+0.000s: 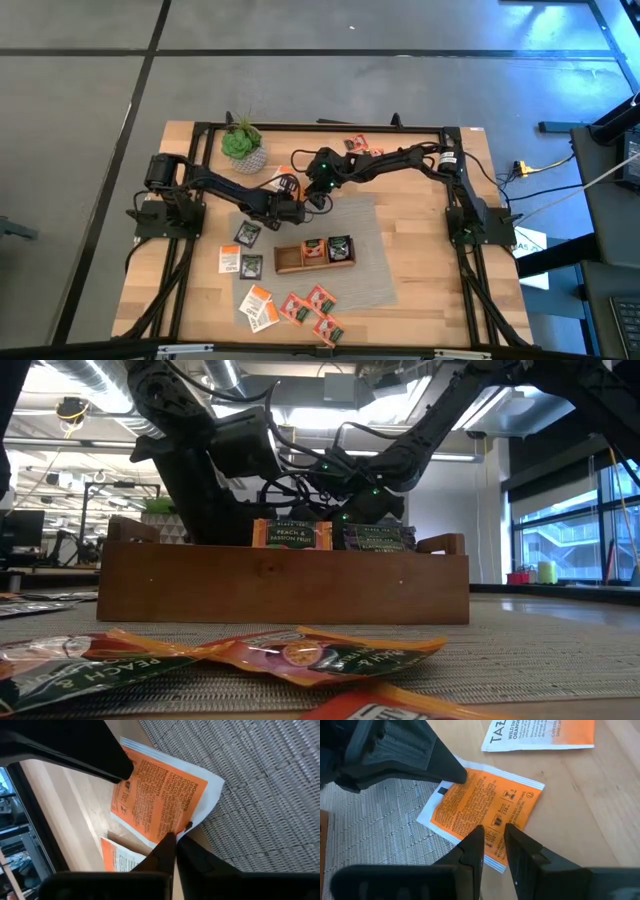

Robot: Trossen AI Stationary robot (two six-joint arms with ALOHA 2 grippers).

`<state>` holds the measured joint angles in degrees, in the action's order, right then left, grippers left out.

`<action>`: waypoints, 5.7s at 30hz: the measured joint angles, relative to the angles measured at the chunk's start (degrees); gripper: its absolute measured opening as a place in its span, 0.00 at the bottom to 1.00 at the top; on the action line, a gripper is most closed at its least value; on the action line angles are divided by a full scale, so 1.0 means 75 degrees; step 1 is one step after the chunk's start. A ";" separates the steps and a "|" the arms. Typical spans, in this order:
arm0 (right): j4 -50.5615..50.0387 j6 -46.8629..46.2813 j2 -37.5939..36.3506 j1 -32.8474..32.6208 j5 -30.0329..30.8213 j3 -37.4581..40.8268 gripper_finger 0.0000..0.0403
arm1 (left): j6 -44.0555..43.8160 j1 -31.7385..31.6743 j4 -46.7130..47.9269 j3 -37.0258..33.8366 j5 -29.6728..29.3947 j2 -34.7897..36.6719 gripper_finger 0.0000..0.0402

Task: Pick & Place Tea
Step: Put the white tea bag into the left section of the wooden organizer, then put the orange tea bag into the middle section of the wooden organizer

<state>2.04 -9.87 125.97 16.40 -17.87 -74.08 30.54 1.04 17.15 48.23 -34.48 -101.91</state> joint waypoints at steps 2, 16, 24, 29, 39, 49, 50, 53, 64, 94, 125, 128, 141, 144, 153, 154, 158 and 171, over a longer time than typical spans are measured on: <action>-0.0010 0.0152 -0.0043 0.0000 -0.0028 0.0008 0.21 | -0.0095 0.0006 -0.0011 -0.0002 0.0006 0.0011 0.01; -0.2794 0.1177 -0.2423 -0.0044 0.1636 0.0058 0.21 | -0.1492 0.0015 0.0564 0.0007 0.0779 0.1793 0.01; -0.5513 0.0730 -0.4218 -0.0139 0.3873 0.0718 0.21 | -0.4771 -0.0200 0.2095 0.1073 0.3726 0.3000 0.01; -0.4871 0.0088 -0.5659 -0.0213 0.4439 0.2298 0.21 | -0.6133 -0.0354 0.3178 0.1950 0.6136 0.3100 0.01; -0.2519 -0.0651 -0.7389 -0.0213 0.4004 0.4568 0.21 | -0.8291 -0.0256 0.4316 0.2180 0.8536 0.2882 0.01; -0.2041 -0.0653 -0.7353 -0.0216 0.3573 0.4829 0.21 | -0.8015 -0.0150 0.4101 0.2170 0.9812 0.1639 0.01; -0.2055 -0.0652 -0.7353 -0.0216 0.3570 0.4829 0.21 | -0.7909 -0.0163 0.4102 0.2168 1.0006 0.1499 0.01; -0.2005 -0.0653 -0.7353 -0.0216 0.3570 0.4829 0.21 | -0.7641 -0.0251 0.4086 0.2168 1.0483 0.1136 0.01; -0.2008 -0.0649 -0.7353 -0.0216 0.3564 0.4827 0.21 | -0.7226 -0.0819 0.4086 0.2168 1.0680 0.0694 0.01; -0.2008 -0.0634 -0.7356 -0.0213 0.3573 0.4817 0.21 | -0.7036 -0.0997 0.4547 0.2168 1.0194 0.0697 0.01; -0.2008 -0.0623 -0.7359 -0.0213 0.3576 0.4814 0.21 | -0.7171 -0.1060 0.4552 0.2168 1.0163 0.0705 0.13; -0.2010 -0.0623 -0.7358 -0.0213 0.3576 0.4817 0.21 | -0.7142 -0.1229 0.4602 0.2168 1.0207 0.0797 0.15; -0.2002 -0.0470 -0.7359 -0.0213 0.3582 0.4814 0.21 | -0.5912 -0.2299 0.4380 0.2171 0.7245 0.1783 0.15; -0.1914 -0.0174 -0.7359 -0.0210 0.3585 0.4814 0.21 | -0.5694 -0.2470 0.3791 0.2089 0.6527 0.1775 0.15; -0.1826 -0.0640 -0.7359 -0.0043 0.4464 0.4814 0.21 | -0.5038 -0.2551 0.0555 0.1114 0.6602 0.1705 0.16; -0.1816 -0.0596 -0.7359 0.0032 0.4615 0.4814 0.21 | -0.5023 -0.2502 -0.0049 0.0925 0.6592 0.1705 0.16; -0.1761 -0.0618 -0.7353 0.0421 0.4475 0.4814 0.21 | -0.4970 -0.2239 -0.2518 0.0184 0.6605 0.1705 0.16; -0.0755 0.1033 -0.7350 0.1492 0.3631 0.4803 0.38 | -0.5301 -0.1624 -0.5290 -0.0571 0.6605 0.1705 0.16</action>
<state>-3.62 -2.12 70.85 27.59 9.37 -38.06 -9.21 -11.14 -22.53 43.94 15.06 -89.12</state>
